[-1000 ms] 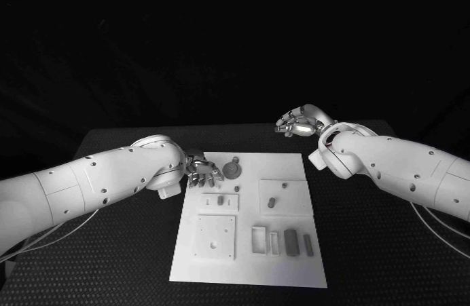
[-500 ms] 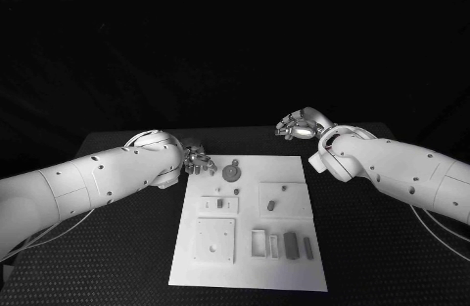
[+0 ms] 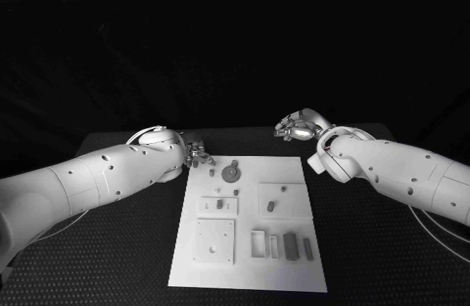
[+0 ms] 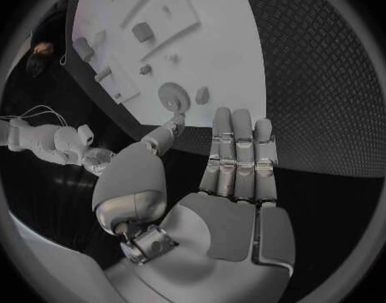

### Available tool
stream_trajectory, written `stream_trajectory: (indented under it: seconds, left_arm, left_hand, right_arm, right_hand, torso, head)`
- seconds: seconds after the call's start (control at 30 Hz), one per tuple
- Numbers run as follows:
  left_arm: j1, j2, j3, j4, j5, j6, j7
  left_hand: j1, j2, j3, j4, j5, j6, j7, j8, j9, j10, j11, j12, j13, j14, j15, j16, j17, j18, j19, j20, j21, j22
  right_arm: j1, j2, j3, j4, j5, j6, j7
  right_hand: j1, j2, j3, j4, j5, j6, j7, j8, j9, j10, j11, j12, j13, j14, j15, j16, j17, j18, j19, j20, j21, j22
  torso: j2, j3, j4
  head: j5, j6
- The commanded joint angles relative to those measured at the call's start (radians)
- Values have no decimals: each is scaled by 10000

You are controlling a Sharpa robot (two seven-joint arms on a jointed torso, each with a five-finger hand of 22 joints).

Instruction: Assemble the parts on the task board

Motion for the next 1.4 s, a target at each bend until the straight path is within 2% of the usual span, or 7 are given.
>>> stream_trajectory:
  seconds: [0.03,0.23,0.43,0.53,0.67,1.1,1.4]
  left_arm:
    - [3,95,8,-71,-67,104,221]
    - [-4,336,8,-411,42,297,268]
    - [-35,491,6,-672,128,562,314]
    - [-78,582,6,-815,134,623,332]
    - [-155,663,7,-967,148,630,359]
    - [-258,779,9,-1254,399,752,410]
    - [-331,841,9,-1389,786,831,449]
  left_hand:
    - [4,-63,6,97,-36,-33,-4,-48,18,48,4,-70,-19,22,52,-41,-1,-47,69,-665,-68,20]
    - [-61,20,-44,355,-39,64,-28,-41,24,63,-11,-124,-80,-5,77,-96,1,-51,45,-644,-130,48]
    - [-137,210,-105,524,-39,235,-66,-59,14,95,-40,-163,-125,3,87,-120,12,-43,46,-634,-160,84]
    - [-209,398,-186,592,-38,384,-103,-99,0,167,-73,-161,-143,49,73,-106,35,-28,69,-640,-164,119]
    - [-226,601,-275,548,-37,489,-126,-167,-21,212,-94,-176,-167,71,66,-108,54,-19,73,-645,-180,156]
    - [-221,800,-372,407,-35,570,-136,-288,-47,246,-105,-206,-202,92,54,-125,76,-9,89,-654,-220,199]
    - [-163,996,-403,206,-26,544,-109,-439,-73,230,-82,-244,-236,80,51,-171,83,-12,106,-655,-274,233]
  right_arm:
    - [-7,12,2,6,-91,99,77]
    - [-8,35,2,-2,-91,100,79]
    - [-9,37,2,-2,-91,103,79]
    - [-9,50,2,-4,-91,104,80]
    - [-9,65,2,-5,-91,114,81]
    - [-9,96,3,-4,-91,107,84]
    - [-9,108,3,-12,-91,115,84]
  right_hand:
    - [44,44,-33,-38,69,-54,-20,-8,-16,-81,-19,39,-13,-52,3,-38,-9,72,37,11,-47,11]
    - [57,59,-25,-45,77,-54,-21,-7,-17,-81,-20,41,-15,-51,3,-37,-9,73,40,9,-52,17]
    - [67,67,-20,-51,78,-54,-21,-7,-17,-81,-20,43,-17,-51,2,-37,-9,72,42,7,-55,21]
    - [68,68,-19,-53,78,-54,-20,-6,-17,-80,-21,44,-18,-51,2,-37,-9,72,42,7,-56,23]
    - [70,70,-18,-55,78,-54,-20,-6,-17,-80,-21,45,-19,-50,2,-36,-9,72,43,7,-59,25]
    - [73,73,-18,-60,78,-52,-19,-4,-17,-80,-21,49,-22,-50,2,-36,-9,72,47,7,-65,33]
    - [71,74,-21,-60,78,-52,-19,-4,-17,-80,-20,51,-24,-49,2,-35,-9,72,49,8,-69,38]
  torso:
    - [9,6,-10]
    - [-1,8,-7]
    - [1,15,-6]
    - [2,11,-7]
    - [0,14,-9]
    - [-11,16,17]
    - [-1,7,-9]
  head:
    - [-19,-7]
    - [-20,-9]
    - [-22,-14]
    - [-21,-22]
    - [-33,-31]
    - [-55,-48]
    - [-55,-50]
